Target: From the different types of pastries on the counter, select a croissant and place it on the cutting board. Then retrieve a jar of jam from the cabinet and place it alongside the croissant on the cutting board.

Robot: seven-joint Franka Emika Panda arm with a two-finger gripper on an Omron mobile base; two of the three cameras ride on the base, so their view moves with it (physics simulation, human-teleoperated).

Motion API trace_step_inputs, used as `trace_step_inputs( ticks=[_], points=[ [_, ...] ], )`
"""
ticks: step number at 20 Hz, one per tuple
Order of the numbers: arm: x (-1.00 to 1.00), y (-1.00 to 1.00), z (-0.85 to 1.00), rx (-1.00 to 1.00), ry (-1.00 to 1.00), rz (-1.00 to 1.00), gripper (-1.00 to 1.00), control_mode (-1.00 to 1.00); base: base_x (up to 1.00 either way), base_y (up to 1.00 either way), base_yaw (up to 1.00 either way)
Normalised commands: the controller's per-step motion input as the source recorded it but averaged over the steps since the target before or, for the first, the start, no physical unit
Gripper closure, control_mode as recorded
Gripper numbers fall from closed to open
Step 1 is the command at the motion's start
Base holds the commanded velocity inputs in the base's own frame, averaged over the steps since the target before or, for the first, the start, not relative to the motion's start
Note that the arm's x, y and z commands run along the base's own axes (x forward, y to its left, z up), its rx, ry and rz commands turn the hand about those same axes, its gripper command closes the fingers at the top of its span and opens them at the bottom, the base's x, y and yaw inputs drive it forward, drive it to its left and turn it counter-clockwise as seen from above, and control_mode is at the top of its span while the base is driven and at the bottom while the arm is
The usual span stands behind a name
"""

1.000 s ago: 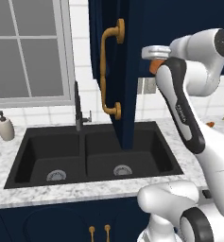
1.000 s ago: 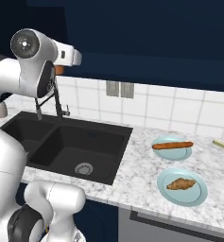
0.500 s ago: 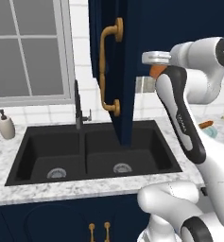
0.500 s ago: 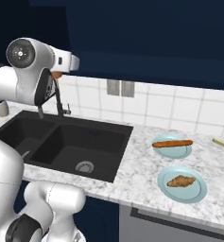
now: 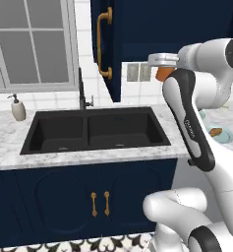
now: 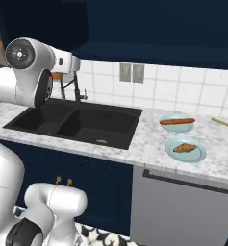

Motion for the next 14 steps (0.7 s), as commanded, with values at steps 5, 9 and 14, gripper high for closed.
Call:
trace_step_inputs(
  ticks=[5,9,14],
  points=[
    [0.00,0.00,0.00,0.00,0.00,0.00,1.00,1.00,-0.68,-0.36,0.00],
    [0.00,0.00,0.00,0.00,0.00,0.00,1.00,1.00,-0.46,-0.64,0.00],
    [0.00,0.00,0.00,0.00,0.00,0.00,1.00,1.00,-0.70,-0.39,-0.02]
  ],
)
